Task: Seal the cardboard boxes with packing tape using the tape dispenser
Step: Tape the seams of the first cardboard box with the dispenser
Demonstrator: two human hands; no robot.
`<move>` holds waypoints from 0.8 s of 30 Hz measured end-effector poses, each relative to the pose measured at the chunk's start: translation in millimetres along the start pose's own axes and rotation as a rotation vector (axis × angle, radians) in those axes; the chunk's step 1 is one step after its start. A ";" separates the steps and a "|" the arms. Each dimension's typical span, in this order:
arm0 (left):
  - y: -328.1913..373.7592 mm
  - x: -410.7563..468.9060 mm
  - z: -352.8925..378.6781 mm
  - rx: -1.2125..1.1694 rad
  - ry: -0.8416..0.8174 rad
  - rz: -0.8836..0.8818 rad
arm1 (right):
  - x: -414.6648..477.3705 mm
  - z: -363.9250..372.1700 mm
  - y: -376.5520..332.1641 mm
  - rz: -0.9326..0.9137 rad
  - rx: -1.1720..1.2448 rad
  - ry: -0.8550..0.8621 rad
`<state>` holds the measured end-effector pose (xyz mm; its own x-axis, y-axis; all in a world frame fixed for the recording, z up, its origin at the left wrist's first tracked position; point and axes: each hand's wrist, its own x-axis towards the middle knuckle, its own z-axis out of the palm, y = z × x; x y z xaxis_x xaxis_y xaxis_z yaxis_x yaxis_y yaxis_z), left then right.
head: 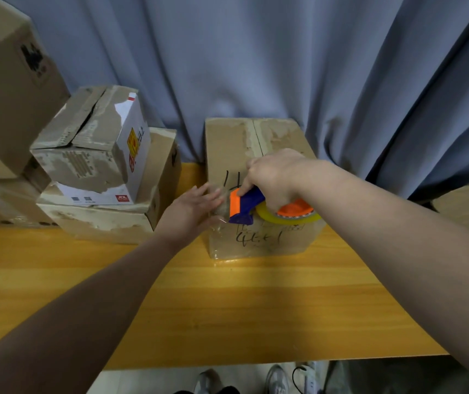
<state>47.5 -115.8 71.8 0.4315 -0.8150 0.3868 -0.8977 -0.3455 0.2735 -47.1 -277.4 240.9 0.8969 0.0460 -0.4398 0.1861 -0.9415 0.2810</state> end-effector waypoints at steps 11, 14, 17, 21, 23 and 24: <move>27.8 -15.3 6.3 0.169 0.002 -0.090 | -17.1 6.3 34.3 -0.063 0.127 0.042; 35.8 -18.2 6.2 0.245 -0.051 -0.193 | -17.4 11.7 36.2 -0.088 0.135 0.079; 43.7 -18.5 -1.0 0.329 -0.097 -0.293 | -22.3 14.5 37.7 -0.130 0.141 0.140; 53.0 -12.9 -6.3 0.340 -0.150 -0.378 | -44.6 28.3 58.9 -0.153 0.125 0.171; 59.1 -10.2 -7.7 0.363 -0.175 -0.414 | -55.4 36.1 75.2 -0.125 0.131 0.172; 61.6 -9.0 -8.7 0.379 -0.186 -0.429 | -60.1 39.2 82.3 -0.110 0.132 0.168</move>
<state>-10.9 -125.7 92.9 0.7701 -0.6220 0.1414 -0.6309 -0.7754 0.0251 -101.4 -370.8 257.0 0.9304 0.1957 -0.3100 0.2426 -0.9627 0.1201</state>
